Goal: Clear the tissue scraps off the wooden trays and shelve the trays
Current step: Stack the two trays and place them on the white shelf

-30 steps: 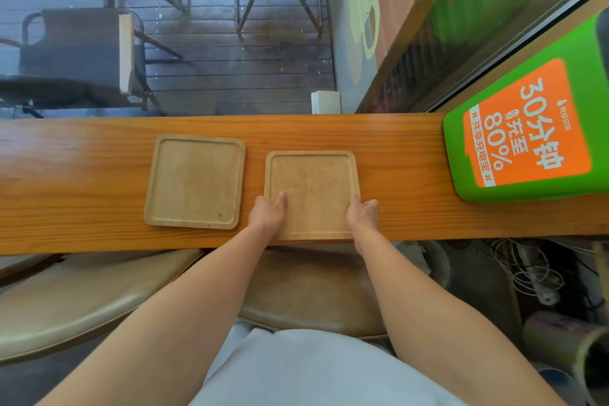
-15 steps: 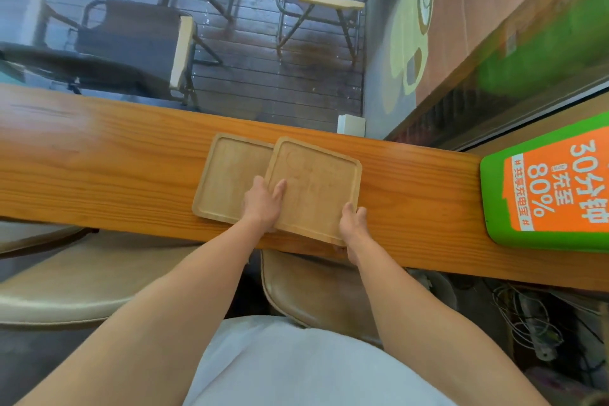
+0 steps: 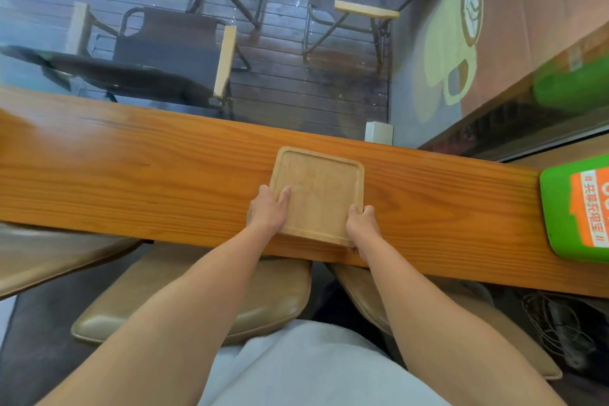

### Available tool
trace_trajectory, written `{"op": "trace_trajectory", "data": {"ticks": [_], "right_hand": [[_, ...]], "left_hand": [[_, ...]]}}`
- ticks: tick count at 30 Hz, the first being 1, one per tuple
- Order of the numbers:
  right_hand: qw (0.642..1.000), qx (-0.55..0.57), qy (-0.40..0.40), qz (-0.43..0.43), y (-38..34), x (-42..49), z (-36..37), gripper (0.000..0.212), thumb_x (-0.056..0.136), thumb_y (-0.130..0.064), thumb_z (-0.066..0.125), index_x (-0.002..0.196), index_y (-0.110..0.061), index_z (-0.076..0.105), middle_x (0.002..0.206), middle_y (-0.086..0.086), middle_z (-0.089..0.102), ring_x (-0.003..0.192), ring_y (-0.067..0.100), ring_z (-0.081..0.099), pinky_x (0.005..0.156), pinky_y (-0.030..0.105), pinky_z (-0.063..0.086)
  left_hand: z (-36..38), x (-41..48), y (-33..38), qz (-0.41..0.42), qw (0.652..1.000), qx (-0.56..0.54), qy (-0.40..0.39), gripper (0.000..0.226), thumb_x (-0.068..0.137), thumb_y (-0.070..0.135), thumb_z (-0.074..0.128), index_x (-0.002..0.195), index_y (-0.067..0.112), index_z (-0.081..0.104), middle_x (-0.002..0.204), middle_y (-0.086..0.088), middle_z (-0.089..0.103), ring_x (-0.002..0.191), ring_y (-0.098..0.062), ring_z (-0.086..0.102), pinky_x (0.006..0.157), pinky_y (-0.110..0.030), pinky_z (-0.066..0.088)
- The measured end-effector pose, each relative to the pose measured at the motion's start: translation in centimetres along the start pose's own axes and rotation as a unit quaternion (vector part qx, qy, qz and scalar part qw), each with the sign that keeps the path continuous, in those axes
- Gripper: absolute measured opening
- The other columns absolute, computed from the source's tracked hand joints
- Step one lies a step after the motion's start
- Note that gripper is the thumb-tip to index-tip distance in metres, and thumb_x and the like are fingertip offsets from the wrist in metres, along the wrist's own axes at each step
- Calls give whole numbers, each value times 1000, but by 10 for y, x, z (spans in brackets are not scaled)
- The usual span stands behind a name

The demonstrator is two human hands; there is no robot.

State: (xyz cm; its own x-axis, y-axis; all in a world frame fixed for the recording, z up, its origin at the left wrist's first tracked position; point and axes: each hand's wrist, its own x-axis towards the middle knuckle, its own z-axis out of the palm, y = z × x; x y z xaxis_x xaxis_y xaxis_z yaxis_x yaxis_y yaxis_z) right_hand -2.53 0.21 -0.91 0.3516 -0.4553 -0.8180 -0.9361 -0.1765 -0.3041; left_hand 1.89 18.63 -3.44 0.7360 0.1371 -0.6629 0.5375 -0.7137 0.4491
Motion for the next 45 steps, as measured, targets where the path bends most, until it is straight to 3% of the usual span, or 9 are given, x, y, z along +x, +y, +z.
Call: {"op": "trace_trajectory", "data": {"ticks": [3,7,11,16,19,28,36,42,45], "right_hand": [[1000,-8,15,4,-5,1,7,48,102,-44,24,145,-23,22,136,12,45,96,31,50,60,39,50],[999,-4,30,17,-7,2,10,47,101,-44,25,143,-25,23,131,13,47,93,32,52,66,43,54],[998,-44,45,2,-4,8,10,46,102,-38,30,142,-15,28,135,15,48,108,34,53,79,41,47],[990,-107,81,-36,2,6,14,39,100,-33,31,128,-8,42,122,16,52,97,31,56,81,45,52],[986,-128,102,-39,3,6,16,39,100,-29,30,129,-6,42,126,16,51,92,25,49,75,38,43],[993,-96,70,16,-3,6,21,49,98,-25,39,143,-10,30,144,16,36,126,36,41,101,47,41],[983,-167,73,-11,0,12,16,44,96,-31,42,136,-11,44,141,11,38,127,34,32,98,45,36],[991,-108,64,-40,0,16,8,46,96,-26,43,136,-3,47,144,13,38,125,33,43,98,42,41],[998,0,59,-25,0,15,14,44,92,-23,42,130,-3,53,139,14,45,120,32,47,100,43,43]], "left_hand": [[-1,12,-4,1,1000,-7,-12,51,96,60,38,113,13,44,113,-14,60,96,-32,58,80,-43,50],[2,23,-4,12,1000,-10,-23,45,95,61,38,108,18,41,111,-12,60,90,-28,56,79,-44,52],[4,31,-6,8,998,18,-52,53,95,60,39,119,13,45,116,-13,59,90,-27,54,73,-38,47],[3,31,-10,35,995,93,-23,59,92,65,37,117,13,50,109,-11,61,84,-27,52,71,-39,48],[1,27,-8,61,983,172,4,60,91,69,32,107,15,51,100,-10,62,79,-28,51,65,-38,42],[0,20,-2,97,956,272,48,54,93,67,27,93,16,47,90,-10,63,83,-32,61,57,-37,39],[-6,22,1,96,952,285,49,55,96,63,29,102,14,54,91,-9,63,78,-28,58,59,-37,45],[-10,28,6,123,959,252,47,48,97,54,40,114,11,52,108,-10,58,96,-32,60,69,-39,46],[-7,28,10,87,978,182,48,42,96,46,49,101,6,64,100,-10,63,89,-28,61,72,-38,52]]}}
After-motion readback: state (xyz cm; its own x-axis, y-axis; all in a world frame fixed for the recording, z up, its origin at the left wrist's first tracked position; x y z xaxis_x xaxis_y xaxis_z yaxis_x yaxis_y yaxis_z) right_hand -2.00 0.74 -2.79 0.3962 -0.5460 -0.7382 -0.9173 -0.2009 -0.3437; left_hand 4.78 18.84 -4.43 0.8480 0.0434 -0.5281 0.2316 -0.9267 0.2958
